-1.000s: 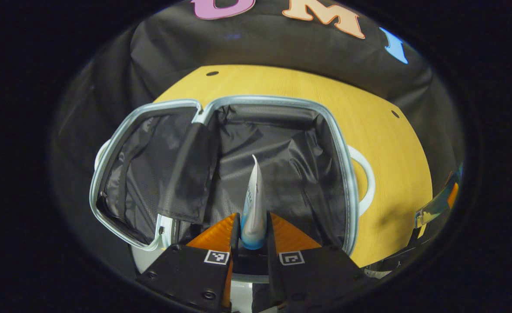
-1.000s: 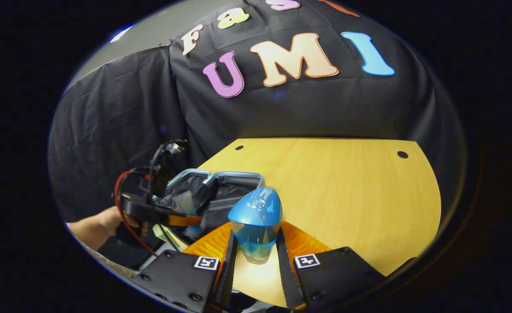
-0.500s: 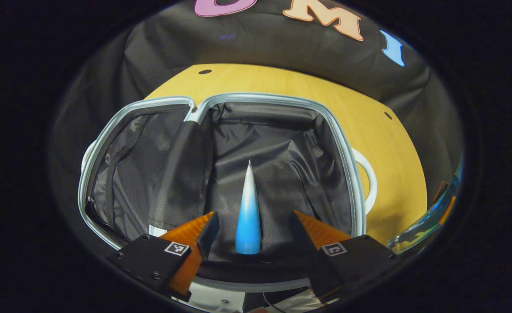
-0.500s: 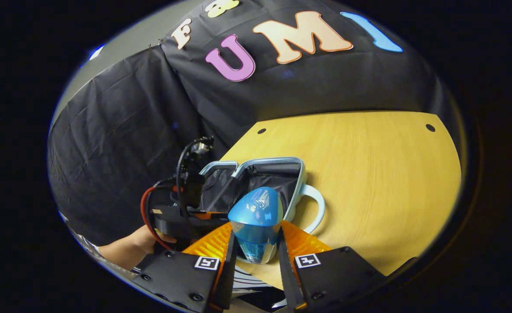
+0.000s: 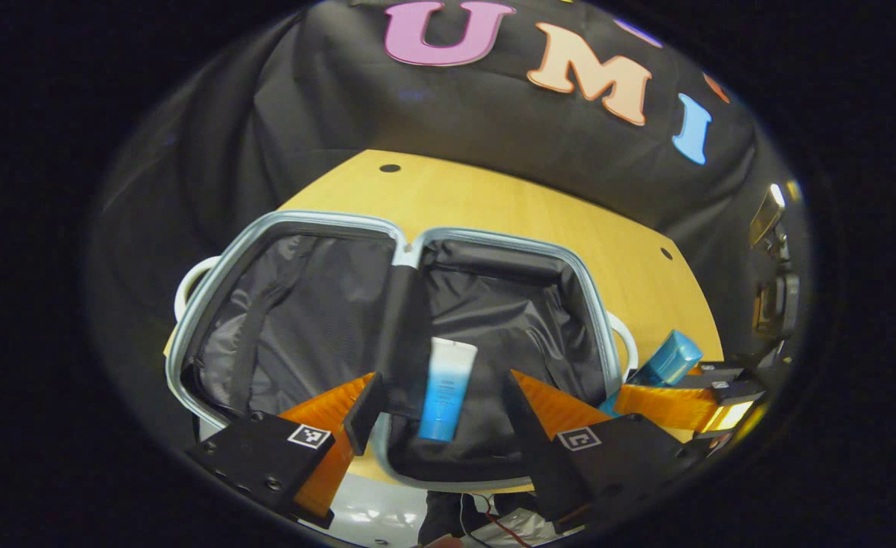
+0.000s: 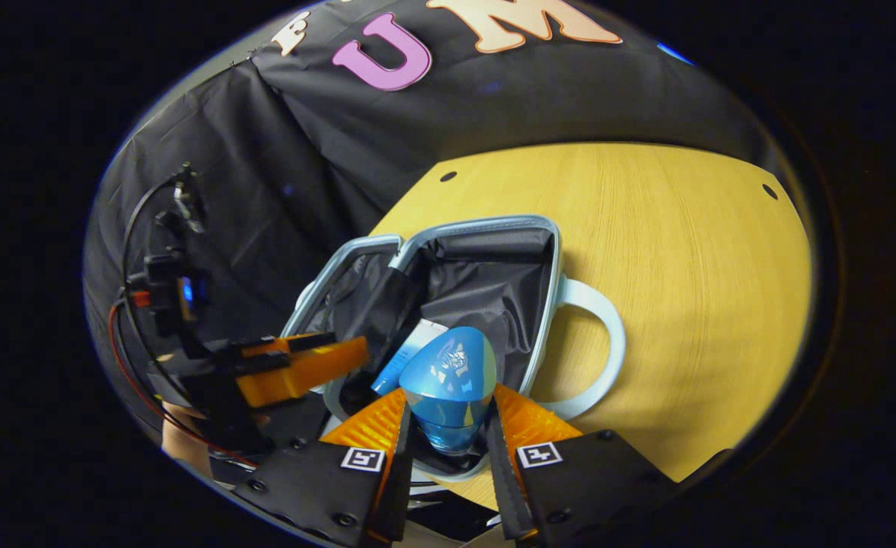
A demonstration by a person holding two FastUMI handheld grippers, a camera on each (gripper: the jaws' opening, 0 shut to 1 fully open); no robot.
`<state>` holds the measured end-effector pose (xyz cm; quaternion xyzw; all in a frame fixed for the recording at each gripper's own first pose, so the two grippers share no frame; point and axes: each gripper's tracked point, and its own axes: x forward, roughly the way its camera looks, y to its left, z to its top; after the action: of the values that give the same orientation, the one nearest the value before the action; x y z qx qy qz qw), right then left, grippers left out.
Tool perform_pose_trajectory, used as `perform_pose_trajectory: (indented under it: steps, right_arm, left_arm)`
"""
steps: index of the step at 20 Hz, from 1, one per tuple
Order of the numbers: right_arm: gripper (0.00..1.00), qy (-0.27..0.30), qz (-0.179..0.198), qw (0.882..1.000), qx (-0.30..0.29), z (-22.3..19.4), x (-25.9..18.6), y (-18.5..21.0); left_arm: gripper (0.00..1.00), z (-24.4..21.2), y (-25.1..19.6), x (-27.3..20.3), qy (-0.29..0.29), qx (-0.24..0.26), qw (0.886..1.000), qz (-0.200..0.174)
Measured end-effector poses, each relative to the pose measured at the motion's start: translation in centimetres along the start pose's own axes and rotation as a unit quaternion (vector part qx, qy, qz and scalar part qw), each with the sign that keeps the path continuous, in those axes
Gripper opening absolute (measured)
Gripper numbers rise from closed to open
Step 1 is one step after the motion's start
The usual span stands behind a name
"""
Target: First open the suitcase, pack the skin care products into it, and then close the suitcase.
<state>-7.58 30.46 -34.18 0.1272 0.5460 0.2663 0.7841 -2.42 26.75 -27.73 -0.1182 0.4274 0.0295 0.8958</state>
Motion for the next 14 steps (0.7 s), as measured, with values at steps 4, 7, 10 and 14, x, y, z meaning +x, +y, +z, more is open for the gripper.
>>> perform_pose_trajectory:
  steps: [4,7,10,14]
  right_arm:
    - [0.48,0.02,-0.021,1.0,0.002,-1.1,3.2,0.2]
    - [0.48,0.005,-0.028,1.0,0.005,0.0,4.8,1.0]
    - [0.48,-0.007,-0.041,0.999,0.008,1.2,5.7,1.2]
    - [0.71,-0.035,-0.037,0.999,0.01,2.8,5.6,2.3]
  left_arm:
    - [0.92,0.3,5.2,-1.0,-0.004,-0.029,0.999,0.026]
    - [0.93,0.6,8.6,-1.8,-0.01,-0.052,0.998,0.042]
    - [0.93,1.0,11.9,-2.1,-0.01,-0.077,0.995,0.055]
    - [0.92,2.5,16.2,-2.5,-0.026,-0.092,0.992,0.076]
